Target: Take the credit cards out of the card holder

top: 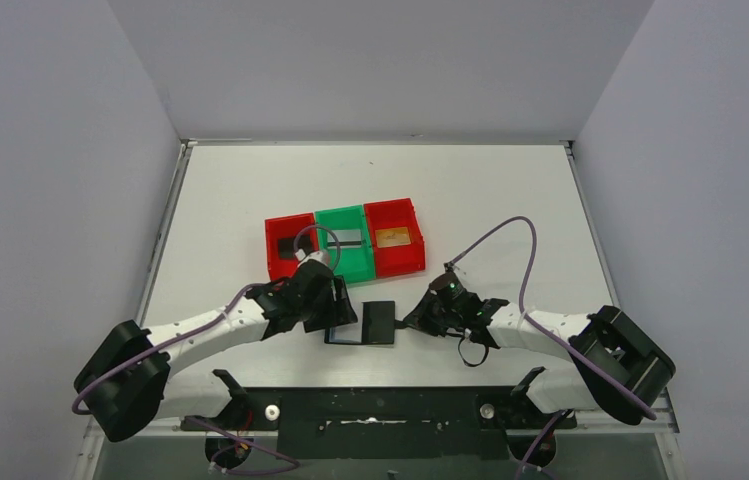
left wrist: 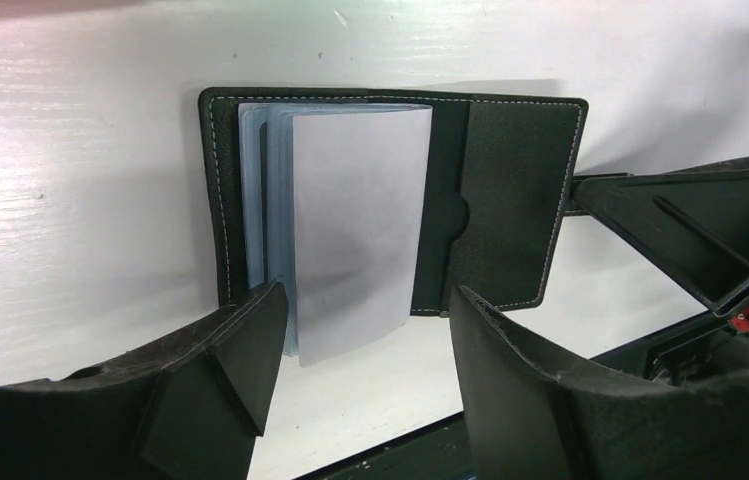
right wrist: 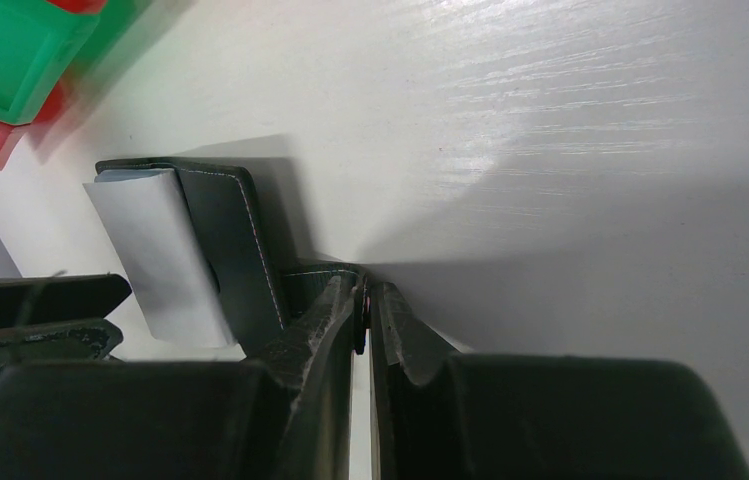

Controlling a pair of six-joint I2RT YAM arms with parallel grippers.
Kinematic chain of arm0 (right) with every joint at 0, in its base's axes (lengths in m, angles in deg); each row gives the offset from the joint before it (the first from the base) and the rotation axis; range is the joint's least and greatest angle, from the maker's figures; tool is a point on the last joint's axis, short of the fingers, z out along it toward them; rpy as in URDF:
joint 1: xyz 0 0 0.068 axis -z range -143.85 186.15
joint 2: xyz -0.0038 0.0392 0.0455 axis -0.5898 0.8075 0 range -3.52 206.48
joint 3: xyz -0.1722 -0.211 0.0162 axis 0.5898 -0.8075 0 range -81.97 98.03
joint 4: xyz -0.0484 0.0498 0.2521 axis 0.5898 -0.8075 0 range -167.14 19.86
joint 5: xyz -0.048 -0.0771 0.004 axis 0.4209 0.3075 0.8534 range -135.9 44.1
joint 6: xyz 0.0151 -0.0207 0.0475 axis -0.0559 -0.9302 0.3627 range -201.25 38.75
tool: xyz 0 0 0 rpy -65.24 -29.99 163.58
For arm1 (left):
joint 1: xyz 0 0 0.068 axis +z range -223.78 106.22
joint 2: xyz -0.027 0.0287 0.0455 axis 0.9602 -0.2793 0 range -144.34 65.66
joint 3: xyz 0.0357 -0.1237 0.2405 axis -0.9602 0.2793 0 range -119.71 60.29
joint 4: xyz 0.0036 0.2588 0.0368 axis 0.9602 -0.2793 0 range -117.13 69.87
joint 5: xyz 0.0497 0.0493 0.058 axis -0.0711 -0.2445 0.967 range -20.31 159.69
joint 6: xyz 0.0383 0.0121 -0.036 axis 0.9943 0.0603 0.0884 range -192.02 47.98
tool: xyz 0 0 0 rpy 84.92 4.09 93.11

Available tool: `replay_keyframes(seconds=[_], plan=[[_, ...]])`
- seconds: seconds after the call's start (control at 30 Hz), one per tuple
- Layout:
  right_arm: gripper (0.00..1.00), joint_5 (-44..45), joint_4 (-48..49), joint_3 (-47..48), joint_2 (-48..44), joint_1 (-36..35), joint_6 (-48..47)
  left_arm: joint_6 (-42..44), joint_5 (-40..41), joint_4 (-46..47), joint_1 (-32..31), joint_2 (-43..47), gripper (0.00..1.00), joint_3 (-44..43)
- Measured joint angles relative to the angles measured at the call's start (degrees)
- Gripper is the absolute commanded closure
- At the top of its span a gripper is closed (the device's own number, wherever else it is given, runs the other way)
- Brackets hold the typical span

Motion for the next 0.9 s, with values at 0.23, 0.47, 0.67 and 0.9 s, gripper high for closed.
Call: replay_keyframes(seconds=[0.23, 0.47, 0.67, 0.9], plan=[[0.95, 0.0, 0.0, 0.0, 0.0, 0.0, 0.0, 0.0, -0.7, 0.5, -0.5, -0.7, 0.43, 0.0], [0.95, -0.1, 0.0, 0.4, 0.5, 0.0, 0.0, -0.2, -3.2, 2.9, -0.5, -1.1, 0.43, 0.0], [0.95, -0.4, 0.0, 0.6, 0.8, 0.0, 0.0, -0.5, -4.8, 5.6, -0.6, -1.1, 0.43, 0.0], [0.82, -0.5, 0.1, 0.7, 0.8, 0.0, -0.2, -1.0, -7.1, 8.8, -0.6, -1.2, 0.43, 0.0]])
